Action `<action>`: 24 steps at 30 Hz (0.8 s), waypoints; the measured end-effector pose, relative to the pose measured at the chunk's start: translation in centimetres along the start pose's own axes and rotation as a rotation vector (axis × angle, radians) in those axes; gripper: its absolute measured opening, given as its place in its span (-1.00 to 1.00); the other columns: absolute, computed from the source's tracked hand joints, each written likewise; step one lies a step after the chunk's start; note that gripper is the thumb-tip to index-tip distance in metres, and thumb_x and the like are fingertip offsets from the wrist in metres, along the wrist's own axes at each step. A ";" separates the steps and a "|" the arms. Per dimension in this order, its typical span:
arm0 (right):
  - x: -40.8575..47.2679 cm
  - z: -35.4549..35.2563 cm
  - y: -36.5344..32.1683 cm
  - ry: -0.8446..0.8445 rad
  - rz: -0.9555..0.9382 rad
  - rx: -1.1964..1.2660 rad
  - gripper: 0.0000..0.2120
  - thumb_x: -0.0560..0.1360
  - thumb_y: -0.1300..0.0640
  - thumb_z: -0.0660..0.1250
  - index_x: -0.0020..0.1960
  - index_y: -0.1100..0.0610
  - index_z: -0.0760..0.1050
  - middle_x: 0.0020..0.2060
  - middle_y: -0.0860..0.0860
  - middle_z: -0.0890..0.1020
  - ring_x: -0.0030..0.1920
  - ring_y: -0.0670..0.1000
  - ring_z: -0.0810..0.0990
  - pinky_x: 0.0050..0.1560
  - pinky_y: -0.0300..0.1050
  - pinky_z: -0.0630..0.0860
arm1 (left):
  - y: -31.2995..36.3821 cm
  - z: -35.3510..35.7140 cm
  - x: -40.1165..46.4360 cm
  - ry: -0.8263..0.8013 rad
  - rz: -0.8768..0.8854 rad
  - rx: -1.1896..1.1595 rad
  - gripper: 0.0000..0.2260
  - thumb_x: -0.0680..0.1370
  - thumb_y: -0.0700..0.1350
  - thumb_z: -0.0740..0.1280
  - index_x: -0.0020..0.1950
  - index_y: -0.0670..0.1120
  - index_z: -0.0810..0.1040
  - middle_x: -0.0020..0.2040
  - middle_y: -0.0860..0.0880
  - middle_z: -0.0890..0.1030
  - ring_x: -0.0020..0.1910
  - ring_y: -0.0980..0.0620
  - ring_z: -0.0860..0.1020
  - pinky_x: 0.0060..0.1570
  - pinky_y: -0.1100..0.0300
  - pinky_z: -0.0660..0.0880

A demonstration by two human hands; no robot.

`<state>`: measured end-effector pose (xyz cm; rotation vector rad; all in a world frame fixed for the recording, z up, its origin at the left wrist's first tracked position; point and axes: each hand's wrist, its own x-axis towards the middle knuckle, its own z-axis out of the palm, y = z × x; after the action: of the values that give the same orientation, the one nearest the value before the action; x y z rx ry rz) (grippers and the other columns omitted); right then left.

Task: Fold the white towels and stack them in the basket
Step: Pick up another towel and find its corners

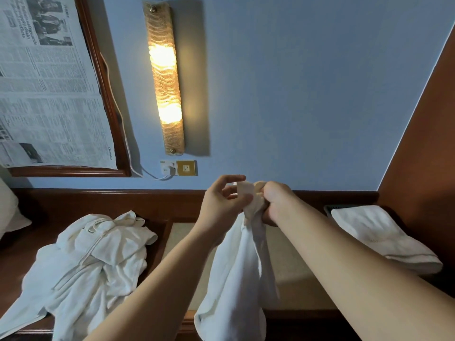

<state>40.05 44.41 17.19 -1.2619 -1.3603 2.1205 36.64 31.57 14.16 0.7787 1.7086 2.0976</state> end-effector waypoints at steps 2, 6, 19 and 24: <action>0.2 0.1 0.0 -0.010 0.014 -0.016 -0.82 0.46 0.34 0.19 -0.10 0.25 0.57 -0.15 0.15 0.66 -0.17 0.16 0.64 0.03 0.08 0.63 | -0.3 0.5 -0.3 -0.012 -0.015 -0.007 -0.54 0.48 -0.28 0.53 0.31 0.04 0.55 0.02 -0.10 0.75 0.03 -0.09 0.73 0.12 -0.07 0.64; 1.2 -0.2 -0.6 0.003 0.036 -0.080 -0.69 0.46 0.31 0.21 0.12 0.27 0.63 0.03 0.24 0.72 0.06 0.24 0.71 0.20 0.20 0.60 | -0.7 1.3 -1.4 -0.063 -0.034 -0.071 -0.47 0.49 -0.22 0.57 0.38 -0.02 0.44 0.11 -0.08 0.74 0.11 -0.09 0.72 0.17 -0.07 0.63; -0.4 -1.1 -0.5 0.085 -0.079 0.047 -0.72 0.32 0.43 0.02 -0.23 0.27 0.50 -0.37 0.13 0.51 -0.41 0.06 0.42 -0.44 -0.17 0.42 | -2.0 1.9 -1.5 0.107 0.129 0.229 -0.87 0.65 0.06 0.39 0.03 0.20 0.75 -0.05 0.07 0.69 -0.05 0.15 0.66 -0.02 0.17 0.57; -0.5 -0.8 -0.5 0.071 -0.073 0.017 -0.74 0.39 0.48 0.11 -0.19 0.28 0.55 -0.37 0.19 0.60 -0.46 0.13 0.56 -0.46 -0.20 0.49 | -1.2 2.6 -1.5 0.235 0.158 0.255 -0.91 0.52 0.02 0.55 -0.04 0.10 0.68 -0.25 0.07 0.71 -0.30 0.15 0.63 -0.24 0.29 0.53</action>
<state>40.85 44.76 17.73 -1.2494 -1.3355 2.0152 39.30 33.03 13.06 0.7860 2.1356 2.1740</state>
